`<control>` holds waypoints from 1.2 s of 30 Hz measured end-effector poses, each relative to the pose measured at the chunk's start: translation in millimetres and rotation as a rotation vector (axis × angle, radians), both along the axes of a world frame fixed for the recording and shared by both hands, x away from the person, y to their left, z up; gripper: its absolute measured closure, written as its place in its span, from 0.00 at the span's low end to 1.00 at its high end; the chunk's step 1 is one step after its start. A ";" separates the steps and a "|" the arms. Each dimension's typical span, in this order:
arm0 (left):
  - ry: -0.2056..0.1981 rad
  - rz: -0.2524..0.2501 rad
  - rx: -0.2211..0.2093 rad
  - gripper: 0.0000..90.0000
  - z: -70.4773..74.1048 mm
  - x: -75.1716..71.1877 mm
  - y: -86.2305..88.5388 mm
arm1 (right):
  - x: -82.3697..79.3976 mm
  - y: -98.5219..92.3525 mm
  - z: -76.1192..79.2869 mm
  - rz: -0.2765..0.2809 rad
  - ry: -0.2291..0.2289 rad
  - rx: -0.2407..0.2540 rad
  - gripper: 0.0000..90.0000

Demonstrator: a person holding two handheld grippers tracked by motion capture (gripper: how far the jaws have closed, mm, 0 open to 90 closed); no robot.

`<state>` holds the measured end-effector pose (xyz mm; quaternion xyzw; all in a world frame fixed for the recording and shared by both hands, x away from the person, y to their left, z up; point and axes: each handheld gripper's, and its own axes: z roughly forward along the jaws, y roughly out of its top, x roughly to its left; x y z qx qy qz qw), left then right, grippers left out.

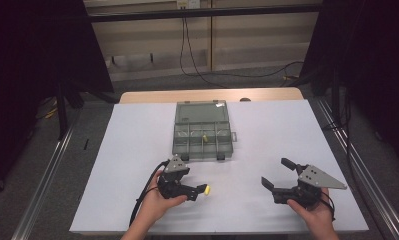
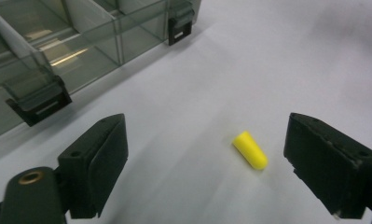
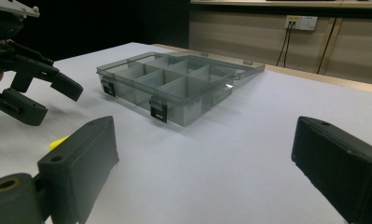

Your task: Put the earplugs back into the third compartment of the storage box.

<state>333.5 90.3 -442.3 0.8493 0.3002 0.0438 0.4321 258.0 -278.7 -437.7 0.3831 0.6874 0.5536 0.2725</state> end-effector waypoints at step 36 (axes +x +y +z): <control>0.063 -0.070 0.031 0.65 -9.9 -11.6 -19.7 | 0.5 1.8 -0.8 0.004 0.007 -0.004 0.07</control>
